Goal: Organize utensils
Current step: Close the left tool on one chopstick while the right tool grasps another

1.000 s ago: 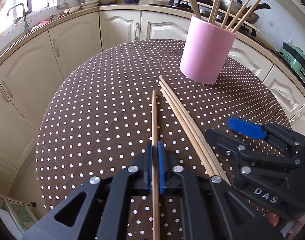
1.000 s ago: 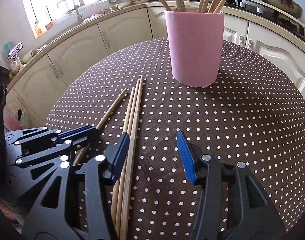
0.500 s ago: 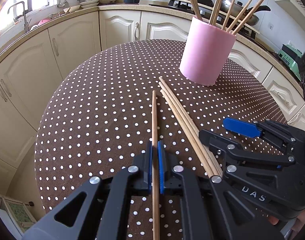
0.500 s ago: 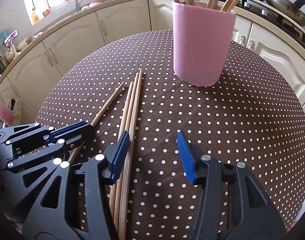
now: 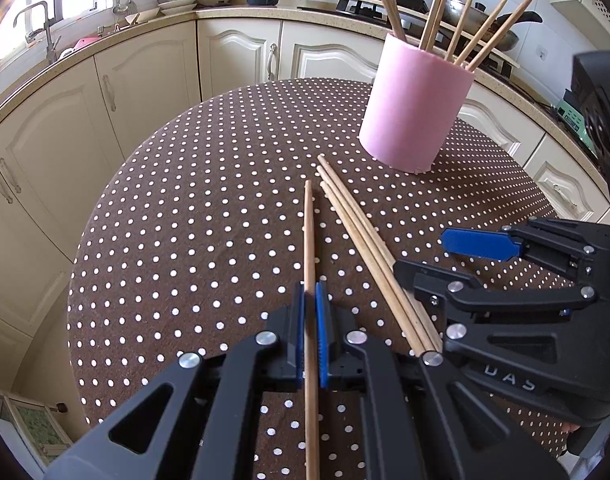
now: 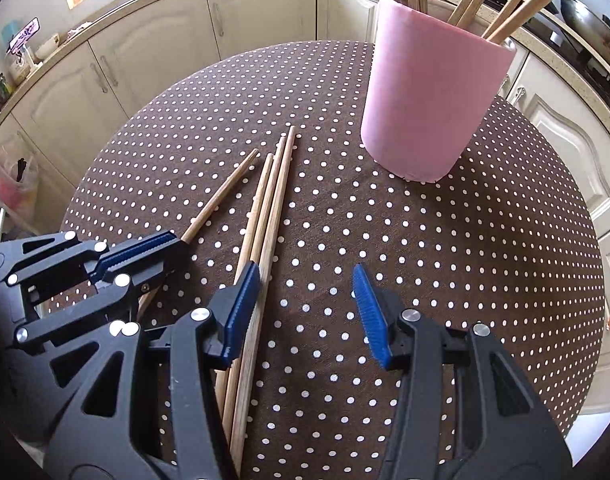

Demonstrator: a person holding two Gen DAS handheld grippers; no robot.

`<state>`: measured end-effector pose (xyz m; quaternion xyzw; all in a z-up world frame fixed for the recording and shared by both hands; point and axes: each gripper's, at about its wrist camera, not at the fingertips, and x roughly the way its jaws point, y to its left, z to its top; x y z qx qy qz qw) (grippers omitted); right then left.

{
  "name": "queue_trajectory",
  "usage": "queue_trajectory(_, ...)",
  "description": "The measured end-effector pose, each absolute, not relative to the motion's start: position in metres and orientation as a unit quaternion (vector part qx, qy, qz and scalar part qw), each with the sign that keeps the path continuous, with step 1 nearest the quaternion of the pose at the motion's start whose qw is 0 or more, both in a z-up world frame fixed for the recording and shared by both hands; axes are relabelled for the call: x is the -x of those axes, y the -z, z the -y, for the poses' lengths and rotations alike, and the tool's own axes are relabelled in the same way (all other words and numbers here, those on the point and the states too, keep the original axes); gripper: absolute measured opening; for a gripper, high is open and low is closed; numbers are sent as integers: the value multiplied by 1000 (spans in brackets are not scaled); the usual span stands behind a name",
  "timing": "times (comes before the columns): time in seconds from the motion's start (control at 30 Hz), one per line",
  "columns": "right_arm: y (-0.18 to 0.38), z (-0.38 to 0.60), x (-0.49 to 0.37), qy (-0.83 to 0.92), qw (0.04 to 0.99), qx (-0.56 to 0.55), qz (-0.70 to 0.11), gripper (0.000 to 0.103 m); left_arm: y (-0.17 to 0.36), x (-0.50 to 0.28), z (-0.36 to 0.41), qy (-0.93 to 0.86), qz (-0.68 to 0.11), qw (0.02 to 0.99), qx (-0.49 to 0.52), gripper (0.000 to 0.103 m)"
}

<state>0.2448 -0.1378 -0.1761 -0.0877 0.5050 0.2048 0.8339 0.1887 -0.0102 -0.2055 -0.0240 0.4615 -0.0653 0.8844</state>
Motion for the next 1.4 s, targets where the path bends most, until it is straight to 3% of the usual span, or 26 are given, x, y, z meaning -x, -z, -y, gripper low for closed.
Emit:
queue_trajectory(0.47, 173, 119, -262, -214, 808, 121, -536, 46, 207, -195, 9, 74, -465, 882, 24, 6)
queue_trajectory(0.9, 167, 90, -258, -245, 779, 161, -555, 23, 207, -202, 13, 85, -472, 877, 12, 6)
queue_trajectory(1.13, 165, 73, -264, -257, 755, 186, -574, 21, 206, -210, 12, 100, -488, 867, 12, 6)
queue_trajectory(1.23, 165, 69, -272, -259, 750, 189, -578, 12, 206, -212, 14, 100, -493, 864, 8, 6)
queue_trajectory(1.4, 165, 77, -277, -262, 762, 168, -568, 8, 207, -211, 14, 96, -490, 866, 8, 6)
